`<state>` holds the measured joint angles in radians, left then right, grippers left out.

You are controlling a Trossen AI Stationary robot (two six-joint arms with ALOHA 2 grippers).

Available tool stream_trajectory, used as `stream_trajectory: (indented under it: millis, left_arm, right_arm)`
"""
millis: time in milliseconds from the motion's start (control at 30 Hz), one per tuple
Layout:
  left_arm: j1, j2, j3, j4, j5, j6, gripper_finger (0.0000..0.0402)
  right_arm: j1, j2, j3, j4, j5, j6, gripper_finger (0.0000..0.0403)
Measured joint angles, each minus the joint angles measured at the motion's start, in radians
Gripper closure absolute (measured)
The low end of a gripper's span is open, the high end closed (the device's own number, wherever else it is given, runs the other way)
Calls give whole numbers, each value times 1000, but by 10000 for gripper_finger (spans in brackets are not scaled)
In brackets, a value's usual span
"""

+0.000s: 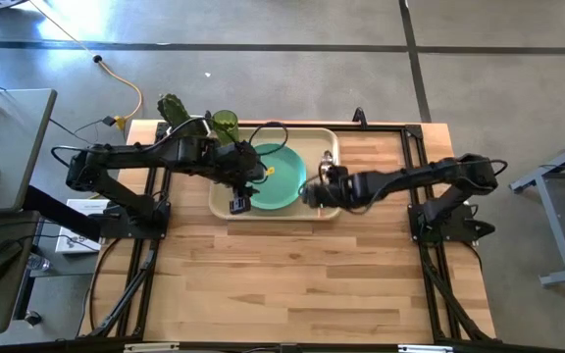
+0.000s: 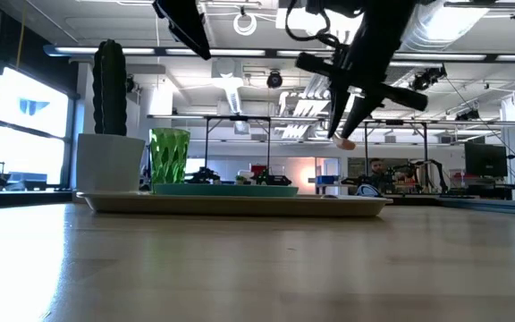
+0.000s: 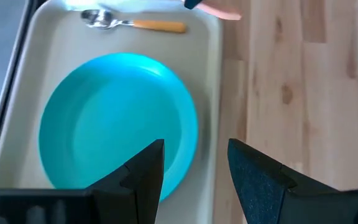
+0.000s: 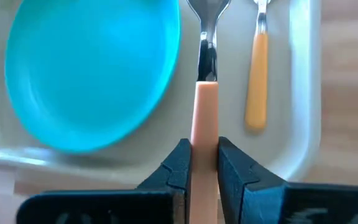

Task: Pick and place plate/cup/fork/spoon on tray
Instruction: Put the light pink fork on the white serving tray

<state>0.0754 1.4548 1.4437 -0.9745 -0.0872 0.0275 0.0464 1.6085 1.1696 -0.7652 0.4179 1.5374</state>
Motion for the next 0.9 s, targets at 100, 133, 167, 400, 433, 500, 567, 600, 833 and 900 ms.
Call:
stream_trajectory:
  millis: [100, 133, 167, 400, 433, 500, 567, 600, 833, 900]
  left_arm:
    - [27, 0, 0, 0, 0, 0, 236]
    - [35, 0, 0, 0, 0, 0, 236]
    - [43, 0, 0, 0, 0, 0, 236]
    - [84, 0, 0, 0, 0, 0, 236]
    - [88, 0, 0, 0, 0, 0, 236]
    - [96, 0, 0, 0, 0, 0, 236]
    - [103, 0, 0, 0, 0, 0, 236]
    - [106, 0, 0, 0, 0, 1, 236]
    - [124, 0, 0, -1, -2, 2, 236]
    - [128, 0, 0, -1, -2, 2, 236]
  right_arm:
    - [-70, 0, 9, 5, -17, -71, 375]
    - [-92, 0, 9, 11, -26, -84, 375]
    - [-114, 0, 9, 16, -34, -103, 375]
    - [-247, 18, 9, 61, -107, -206, 375]
    - [-261, 26, 9, 71, -121, -219, 375]
    - [-288, 47, 9, 93, -155, -245, 375]
    - [-309, 76, 9, 130, -188, -265, 375]
    - [-317, 93, 9, 145, -198, -275, 375]
    - [-355, 189, 9, 244, -302, -308, 375]
    - [-358, 207, 9, 246, -321, -308, 375]
